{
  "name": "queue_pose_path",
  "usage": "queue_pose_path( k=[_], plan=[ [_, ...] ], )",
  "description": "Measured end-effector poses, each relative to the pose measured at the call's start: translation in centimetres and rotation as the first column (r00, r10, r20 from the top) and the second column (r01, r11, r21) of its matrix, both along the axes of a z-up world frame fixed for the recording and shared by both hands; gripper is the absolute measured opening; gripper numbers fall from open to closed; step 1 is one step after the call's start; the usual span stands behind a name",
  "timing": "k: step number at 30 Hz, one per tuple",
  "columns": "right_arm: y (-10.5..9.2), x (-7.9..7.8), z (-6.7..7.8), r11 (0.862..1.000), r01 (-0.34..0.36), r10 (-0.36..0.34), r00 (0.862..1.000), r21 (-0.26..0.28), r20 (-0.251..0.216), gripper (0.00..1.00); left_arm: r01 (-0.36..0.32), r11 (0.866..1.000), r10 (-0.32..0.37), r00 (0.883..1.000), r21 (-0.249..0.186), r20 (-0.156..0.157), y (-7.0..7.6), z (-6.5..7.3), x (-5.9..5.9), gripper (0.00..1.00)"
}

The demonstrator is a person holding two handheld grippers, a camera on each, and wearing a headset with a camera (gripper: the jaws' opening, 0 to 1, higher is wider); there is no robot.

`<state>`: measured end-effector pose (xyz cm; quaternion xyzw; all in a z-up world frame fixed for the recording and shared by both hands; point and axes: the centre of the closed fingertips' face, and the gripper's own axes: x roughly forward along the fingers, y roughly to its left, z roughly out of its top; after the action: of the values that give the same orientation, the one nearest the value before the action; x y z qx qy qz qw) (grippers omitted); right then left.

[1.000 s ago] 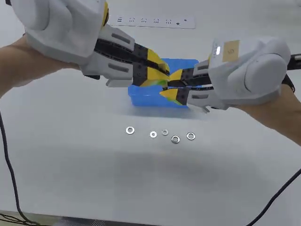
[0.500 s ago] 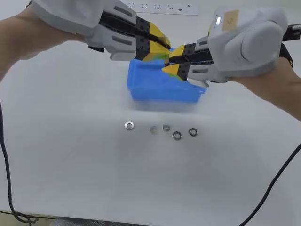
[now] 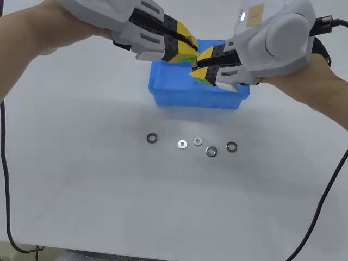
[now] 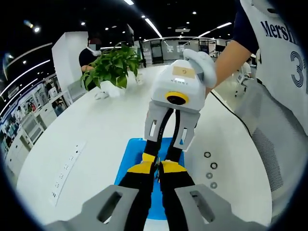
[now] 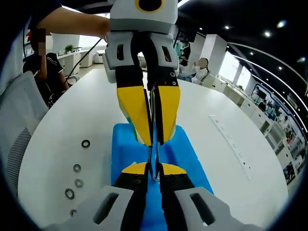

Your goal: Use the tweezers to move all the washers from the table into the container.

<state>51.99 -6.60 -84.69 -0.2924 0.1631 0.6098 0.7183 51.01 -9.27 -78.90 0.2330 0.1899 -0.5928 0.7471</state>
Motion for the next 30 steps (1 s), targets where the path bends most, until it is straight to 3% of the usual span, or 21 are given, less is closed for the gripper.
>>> queue_pose_path(
  k=[5,19,30],
  plan=[
    [-0.2,0.5,-1.1,1.0,0.007,-0.007,1.0,-0.006,-0.022,0.1,-0.005,1.0,0.005,1.0,-0.001,-0.024,-0.1,-0.9,0.4,0.08],
    [-0.4,-0.1,-1.1,1.0,0.016,-0.016,0.999,-0.016,-0.034,0.11,-0.006,1.0,0.006,0.999,0.0,-0.041,-0.3,-1.2,0.3,0.08],
    [-0.5,-0.9,0.7,1.0,0.002,-0.002,1.0,0.017,-0.008,0.1,-0.003,1.0,0.003,1.0,-0.022,-0.023,-0.4,0.6,-0.5,0.08]
  ],
)
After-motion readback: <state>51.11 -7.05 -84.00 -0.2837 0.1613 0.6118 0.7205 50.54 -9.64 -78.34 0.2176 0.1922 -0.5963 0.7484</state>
